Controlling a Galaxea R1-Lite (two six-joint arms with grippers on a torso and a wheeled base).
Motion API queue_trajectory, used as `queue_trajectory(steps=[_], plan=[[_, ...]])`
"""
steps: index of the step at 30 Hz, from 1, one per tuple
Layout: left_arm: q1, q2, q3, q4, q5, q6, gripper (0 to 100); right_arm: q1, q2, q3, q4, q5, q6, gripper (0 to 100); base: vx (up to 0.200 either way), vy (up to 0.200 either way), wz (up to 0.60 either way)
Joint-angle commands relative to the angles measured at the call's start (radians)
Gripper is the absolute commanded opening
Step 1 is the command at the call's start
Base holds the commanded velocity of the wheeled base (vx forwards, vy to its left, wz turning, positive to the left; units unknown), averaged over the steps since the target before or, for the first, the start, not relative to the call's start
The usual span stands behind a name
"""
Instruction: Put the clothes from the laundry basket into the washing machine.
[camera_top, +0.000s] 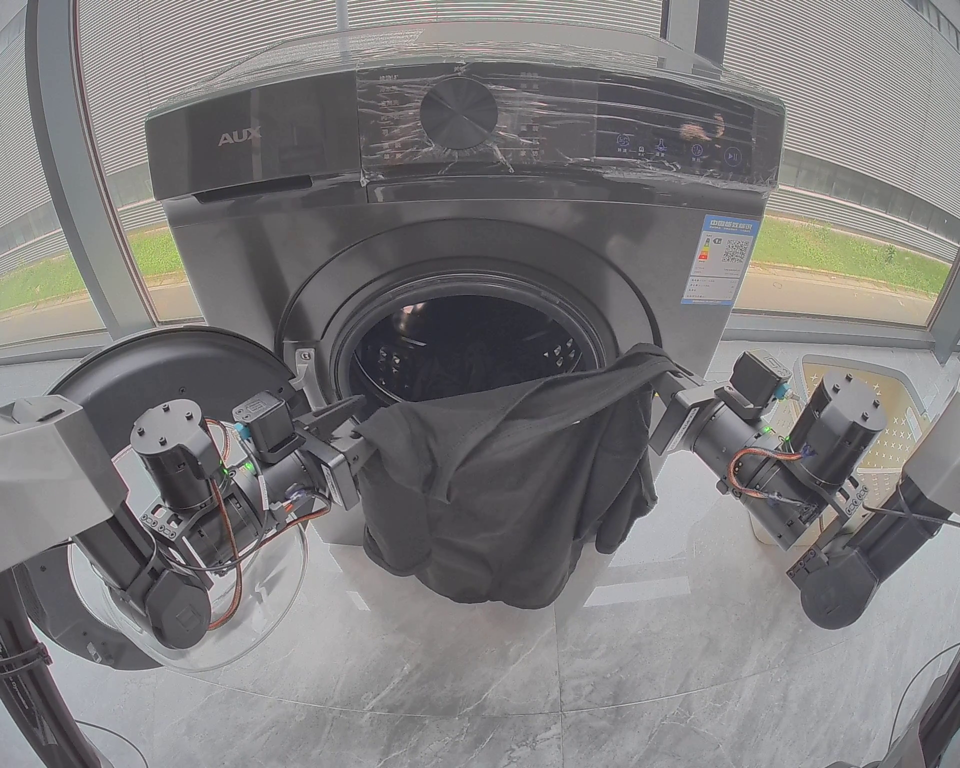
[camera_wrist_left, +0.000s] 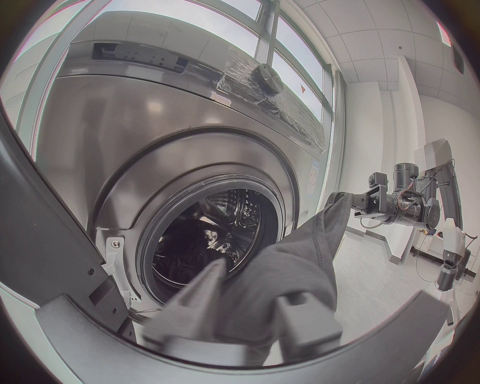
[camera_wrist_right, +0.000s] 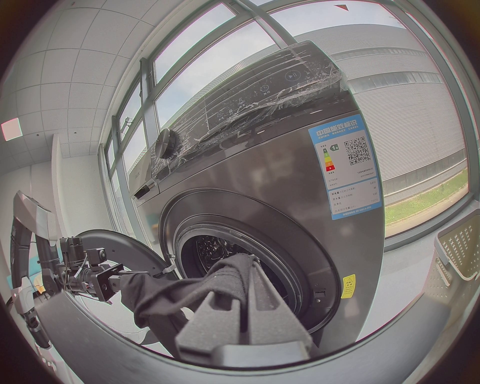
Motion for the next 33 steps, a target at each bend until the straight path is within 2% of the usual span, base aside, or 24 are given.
queue_trajectory(steps=[1,8,9,12,13,16,17,22,29,33], plan=[[-0.001,0.006,0.011,-0.006,-0.001,0.001,100,-0.001,0.003,-0.002,-0.009,0.000,0.000,0,0.000,0.000,0.00],[-0.002,0.006,0.037,-0.006,-0.007,0.006,100,-0.001,0.007,-0.004,-0.009,-0.002,0.000,0,0.000,0.000,0.00],[-0.010,0.006,0.096,-0.006,-0.020,0.016,100,-0.001,0.007,-0.005,-0.009,-0.002,0.000,0,0.000,0.000,0.00],[-0.027,0.014,0.162,-0.004,-0.065,0.036,100,0.002,0.010,-0.004,-0.007,0.000,0.000,0,0.000,0.000,0.00],[-0.028,0.016,0.163,-0.004,-0.066,0.038,100,0.002,0.012,-0.002,-0.007,0.000,0.000,0,0.000,0.000,0.00],[-0.073,0.091,0.171,-0.006,-0.080,0.090,100,0.057,0.026,0.001,-0.007,0.000,0.003,0,0.000,0.000,0.00],[-0.085,0.114,0.165,-0.006,-0.079,0.096,100,0.071,0.026,0.001,-0.009,0.000,0.004,0,0.000,0.000,0.00],[-0.128,0.232,0.060,-0.006,-0.076,0.101,100,0.119,0.027,0.004,-0.007,0.003,0.003,0,0.000,0.000,0.00],[-0.159,0.333,-0.099,-0.004,-0.076,0.093,100,0.153,0.038,0.001,-0.009,0.007,0.003,0,0.000,0.000,0.00],[-0.171,0.396,-0.197,-0.004,-0.034,0.082,100,0.183,0.039,0.006,-0.007,0.007,0.003,0,0.000,0.000,0.00]])
